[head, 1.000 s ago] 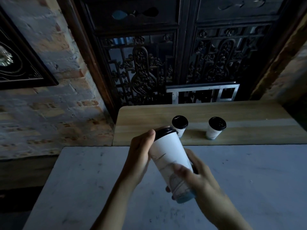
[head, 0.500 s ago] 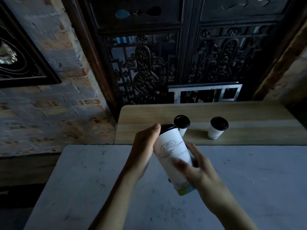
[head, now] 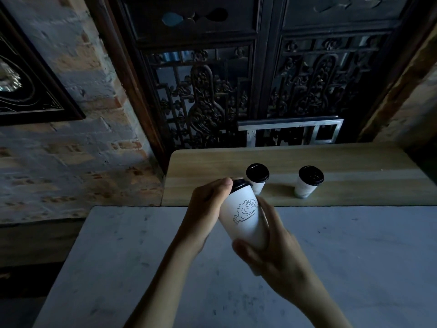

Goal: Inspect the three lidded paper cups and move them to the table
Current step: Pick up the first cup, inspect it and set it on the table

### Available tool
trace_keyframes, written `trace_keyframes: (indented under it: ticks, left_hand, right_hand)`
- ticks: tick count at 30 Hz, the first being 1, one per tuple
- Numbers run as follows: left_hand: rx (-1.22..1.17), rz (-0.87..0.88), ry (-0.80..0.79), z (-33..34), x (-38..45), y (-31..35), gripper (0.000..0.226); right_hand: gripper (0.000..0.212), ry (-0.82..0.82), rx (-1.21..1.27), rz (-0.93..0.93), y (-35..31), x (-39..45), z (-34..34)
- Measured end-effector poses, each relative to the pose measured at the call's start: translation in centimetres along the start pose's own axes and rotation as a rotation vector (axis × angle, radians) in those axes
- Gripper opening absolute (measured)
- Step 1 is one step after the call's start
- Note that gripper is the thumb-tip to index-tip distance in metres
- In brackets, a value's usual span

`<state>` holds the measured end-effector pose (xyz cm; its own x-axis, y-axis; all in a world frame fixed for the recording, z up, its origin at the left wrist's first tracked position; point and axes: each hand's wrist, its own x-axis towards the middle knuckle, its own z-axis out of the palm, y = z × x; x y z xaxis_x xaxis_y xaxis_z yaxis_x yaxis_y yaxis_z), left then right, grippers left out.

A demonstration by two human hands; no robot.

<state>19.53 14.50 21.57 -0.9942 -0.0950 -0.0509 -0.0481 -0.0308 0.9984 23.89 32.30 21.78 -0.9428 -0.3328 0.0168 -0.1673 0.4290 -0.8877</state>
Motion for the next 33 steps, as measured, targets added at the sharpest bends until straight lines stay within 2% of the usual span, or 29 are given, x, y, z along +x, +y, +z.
trace_keyframes:
  ticks: [4,6,8,11,15,18,20,21,24,26,28,30,31,33]
  left_hand:
    - [-0.095,-0.016,-0.041,-0.5,0.0,0.0,0.039]
    - [-0.137,-0.013,-0.055,-0.6,0.1,-0.1,0.043]
    - [-0.125,-0.019,0.001,-0.5,0.2,0.1,0.041]
    - [-0.032,-0.013,0.134,-0.5,0.5,0.1,0.045]
    - [0.053,-0.013,0.074,-0.4,0.5,0.0,0.048]
    - [0.048,-0.037,0.059,-0.3,0.6,0.1,0.048]
    - [0.036,-0.062,0.074,-0.4,0.6,0.2,0.049]
    - [0.007,-0.076,0.088,-0.6,0.6,0.2,0.050]
    - [-0.111,-0.086,0.079,-1.1,0.6,0.1,0.053]
    - [-0.133,-0.077,0.044,-1.2,0.6,0.1,0.065]
    - [-0.136,-0.065,0.044,-1.1,0.5,0.3,0.073]
    - [-0.121,-0.055,0.069,-0.9,0.5,0.3,0.070]
    - [-0.101,-0.048,0.082,-0.7,0.5,0.3,0.064]
    - [-0.062,-0.034,0.088,-0.3,0.3,0.4,0.051]
  right_hand:
    - [0.056,-0.132,0.607,0.146,-0.5,0.4,-0.8]
    - [0.050,-0.201,0.756,0.185,-0.6,0.3,-1.0]
    - [0.050,-0.169,0.704,0.175,-0.6,0.3,-0.7]
    - [0.059,-0.021,0.334,0.083,-0.7,0.4,-0.1]
    - [0.086,0.028,-0.190,0.018,-1.4,0.3,0.5]
    - [0.096,0.038,-0.343,0.020,-1.5,0.4,1.0]
    - [0.090,0.039,-0.291,0.016,-1.3,0.5,0.8]
    - [0.083,0.025,-0.145,0.026,-1.2,0.6,0.6]
    - [0.061,-0.074,0.498,0.152,-1.4,0.9,-0.3]
    - [0.051,-0.152,0.683,0.203,-1.7,1.0,-0.8]
    - [0.044,-0.174,0.712,0.195,-1.6,1.0,-0.9]
    - [0.043,-0.115,0.615,0.168,-1.4,1.0,-0.6]
    - [0.046,-0.068,0.522,0.137,-1.3,1.0,-0.3]
    - [0.065,0.009,0.232,0.050,-1.2,0.8,0.1]
